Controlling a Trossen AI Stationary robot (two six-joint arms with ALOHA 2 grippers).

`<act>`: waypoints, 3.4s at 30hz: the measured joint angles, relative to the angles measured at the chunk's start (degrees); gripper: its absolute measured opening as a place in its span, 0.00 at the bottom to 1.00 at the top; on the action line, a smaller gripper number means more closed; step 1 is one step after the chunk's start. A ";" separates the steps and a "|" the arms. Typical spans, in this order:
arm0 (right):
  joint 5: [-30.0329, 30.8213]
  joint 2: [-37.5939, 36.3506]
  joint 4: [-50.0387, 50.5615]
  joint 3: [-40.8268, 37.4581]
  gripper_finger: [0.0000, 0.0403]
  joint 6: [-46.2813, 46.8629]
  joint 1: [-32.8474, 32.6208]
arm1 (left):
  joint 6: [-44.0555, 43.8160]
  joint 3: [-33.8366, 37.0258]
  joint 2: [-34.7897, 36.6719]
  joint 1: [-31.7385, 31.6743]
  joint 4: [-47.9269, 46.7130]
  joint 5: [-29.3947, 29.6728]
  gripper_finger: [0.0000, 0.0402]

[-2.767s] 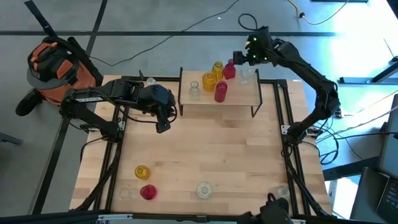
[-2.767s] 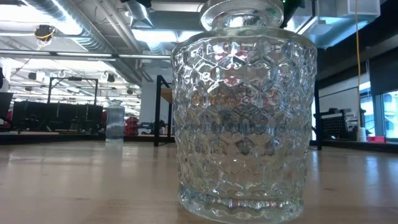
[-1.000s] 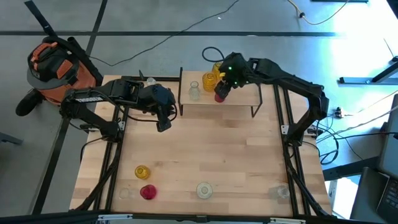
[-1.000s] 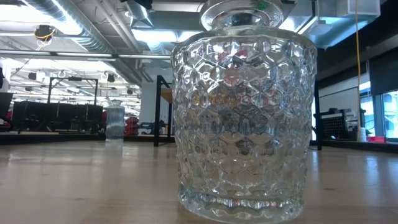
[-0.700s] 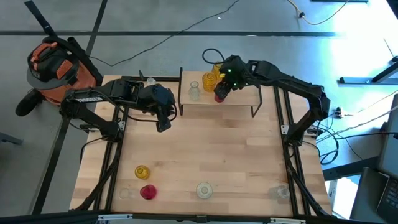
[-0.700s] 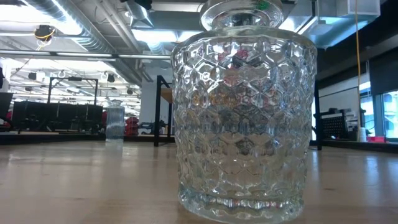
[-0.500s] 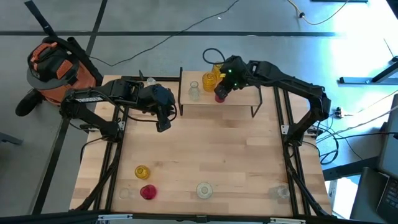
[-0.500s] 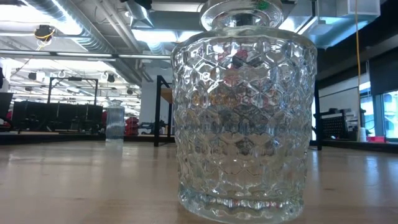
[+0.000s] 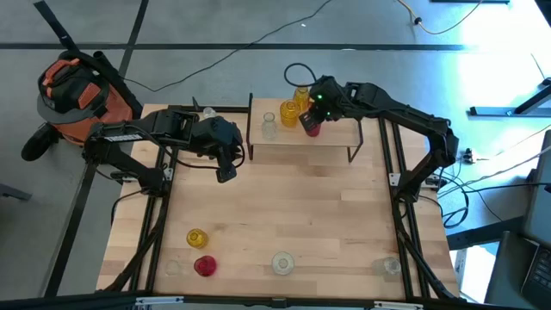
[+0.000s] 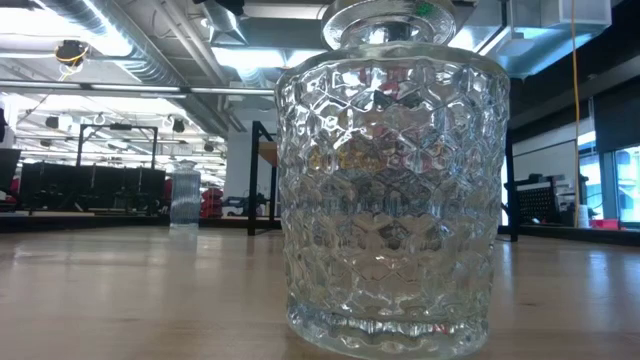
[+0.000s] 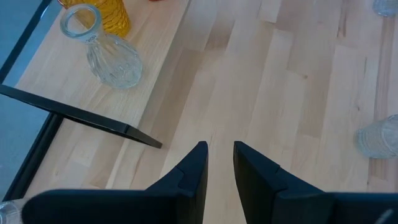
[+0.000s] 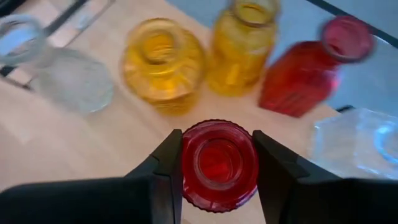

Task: Sort vases onto shelf
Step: Adjust the vases on the shelf

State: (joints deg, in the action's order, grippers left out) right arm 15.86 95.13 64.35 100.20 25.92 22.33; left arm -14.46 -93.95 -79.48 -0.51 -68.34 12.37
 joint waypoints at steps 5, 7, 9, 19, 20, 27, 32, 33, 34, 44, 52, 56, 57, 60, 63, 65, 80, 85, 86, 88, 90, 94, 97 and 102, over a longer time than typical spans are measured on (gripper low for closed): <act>0.28 0.07 0.14 -0.09 0.31 0.70 1.91 | 0.00 0.00 0.00 0.00 0.00 0.12 0.17; 0.62 0.11 0.04 -0.09 0.31 0.75 2.46 | 0.00 0.00 0.02 0.00 0.00 0.14 0.17; 0.79 0.11 0.01 -0.09 0.31 0.82 2.90 | 0.00 -0.01 0.01 0.01 0.00 0.14 0.17; 4.28 0.17 -0.19 -0.13 0.31 2.57 2.95 | 0.02 0.00 0.00 0.00 -0.02 0.17 0.17; 4.65 0.20 -0.13 -0.13 0.31 2.96 2.93 | 0.04 -0.01 0.00 0.00 -0.02 0.17 0.17; 6.65 0.22 -0.18 -0.15 0.31 4.00 2.84 | 0.04 0.00 0.02 0.00 -0.02 0.19 0.17; 6.53 0.22 -0.66 -0.15 0.31 3.90 2.84 | 0.04 0.00 0.00 0.00 -0.02 0.19 0.17; 6.38 0.22 -0.75 -0.15 0.31 3.88 2.85 | 0.04 0.00 0.01 0.00 -0.02 0.19 0.17; 6.19 0.22 -0.84 -0.16 0.31 3.86 2.86 | 0.04 0.00 0.00 0.00 -0.02 0.19 0.17; 5.82 0.22 -1.15 -0.17 0.31 3.87 2.86 | -0.30 0.00 0.00 0.00 -0.02 0.19 0.17; 6.03 0.22 -1.28 -0.17 0.32 4.22 2.86 | -0.44 0.00 0.02 0.04 -0.02 0.19 0.17; 6.01 0.22 -1.30 -0.17 0.33 4.35 2.84 | -0.45 0.00 0.01 0.04 -0.02 0.19 0.17; 6.01 0.22 -1.28 -0.17 0.35 4.52 2.84 | -0.44 0.00 0.01 0.04 -0.02 0.19 0.17; 5.87 0.26 -1.01 -0.19 0.43 5.32 2.84 | -0.44 0.00 0.00 0.04 -0.02 0.19 0.17; 5.65 0.22 -0.80 -0.26 0.53 5.35 2.84 | -0.44 0.00 0.00 0.04 -0.02 0.19 0.17; 5.12 -0.13 -0.68 -0.32 0.58 5.51 2.84 | -0.44 -0.01 0.00 0.04 -0.04 0.19 0.17; 3.36 -11.48 -5.31 -0.24 0.61 3.67 0.26 | 2.29 0.00 0.00 -1.20 2.18 0.34 0.17; -2.87 -14.87 -11.38 -0.24 0.58 2.15 -2.33 | 7.13 0.00 0.00 -11.12 16.35 -12.61 0.17; -3.08 -15.55 -12.01 -0.23 0.58 2.12 -2.95 | 7.10 0.00 0.00 -14.43 19.64 -16.27 0.17; -2.70 -16.74 -12.47 -0.15 0.57 2.11 -4.11 | 6.87 -0.09 -0.60 -20.79 23.76 -21.51 0.17; -0.90 -17.50 -12.30 -0.13 0.56 2.09 -5.22 | 6.33 -1.40 -3.04 -26.19 24.05 -24.39 0.16; 2.15 -17.75 -11.46 -0.13 0.55 1.89 -7.53 | 7.39 -7.42 -12.43 -32.61 21.48 -33.10 0.12; 2.60 -17.75 -10.28 -0.13 0.55 0.20 -8.59 | 7.86 -14.81 -20.08 -34.12 19.26 -35.40 0.09; 2.53 -17.75 -6.14 -0.13 0.55 -0.89 -8.47 | 7.71 -28.05 -31.82 -36.87 11.08 -31.07 0.01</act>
State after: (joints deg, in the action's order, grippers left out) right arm 18.39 77.38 58.21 100.07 25.04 13.86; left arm -6.75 -122.00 -111.30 -37.38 -57.26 -18.70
